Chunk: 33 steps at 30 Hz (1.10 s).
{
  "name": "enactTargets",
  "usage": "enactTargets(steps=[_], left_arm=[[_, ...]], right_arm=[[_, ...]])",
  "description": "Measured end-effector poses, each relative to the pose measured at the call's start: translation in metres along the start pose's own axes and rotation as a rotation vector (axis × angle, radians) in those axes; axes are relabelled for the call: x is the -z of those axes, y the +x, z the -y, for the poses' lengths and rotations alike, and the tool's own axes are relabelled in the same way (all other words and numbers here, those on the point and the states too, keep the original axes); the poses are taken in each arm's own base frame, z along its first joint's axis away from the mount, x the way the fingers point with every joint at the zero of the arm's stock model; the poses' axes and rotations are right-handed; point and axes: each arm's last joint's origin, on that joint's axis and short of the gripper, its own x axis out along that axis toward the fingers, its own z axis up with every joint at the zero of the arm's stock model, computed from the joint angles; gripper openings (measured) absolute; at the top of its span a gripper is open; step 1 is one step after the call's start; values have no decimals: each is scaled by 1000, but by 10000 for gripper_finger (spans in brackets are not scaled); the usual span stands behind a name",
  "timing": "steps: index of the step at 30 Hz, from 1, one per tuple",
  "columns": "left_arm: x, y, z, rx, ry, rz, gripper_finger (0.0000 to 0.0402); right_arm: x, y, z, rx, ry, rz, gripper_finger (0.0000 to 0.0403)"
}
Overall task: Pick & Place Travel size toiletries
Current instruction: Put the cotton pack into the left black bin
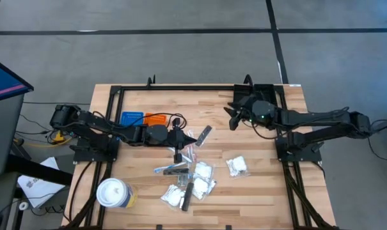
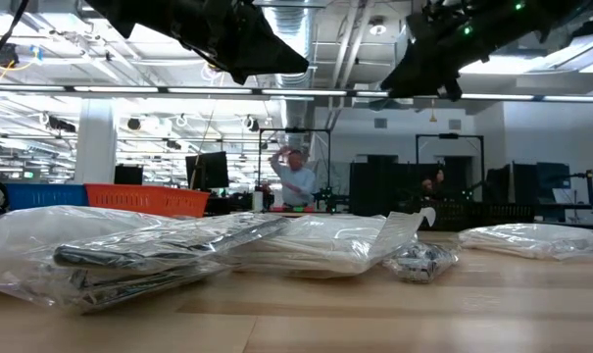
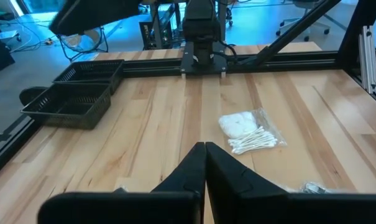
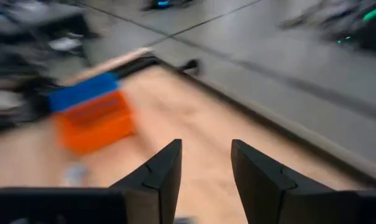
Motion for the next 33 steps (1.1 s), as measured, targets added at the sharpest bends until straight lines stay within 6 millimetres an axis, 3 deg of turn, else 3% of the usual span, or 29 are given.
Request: enactTargets(steps=[8,14,19,25,29,33], left_arm=[[0,0,0,10,-20,0,5],[0,0,2,82,-37,0,3],[-1,0,2,82,-45,6,2],[-3,0,2,82,-49,26,2],[-3,0,2,85,-51,34,2],[-4,0,2,85,-58,39,2]], right_arm=[[15,-19,-33,-500,38,-228,118],[41,-46,-64,-668,-6,-426,117],[73,-75,-83,-703,-48,-683,117],[107,-106,-108,-691,-100,-797,117],[132,-116,-114,-584,-74,-924,117],[163,-121,-112,-360,-57,-1074,115]])
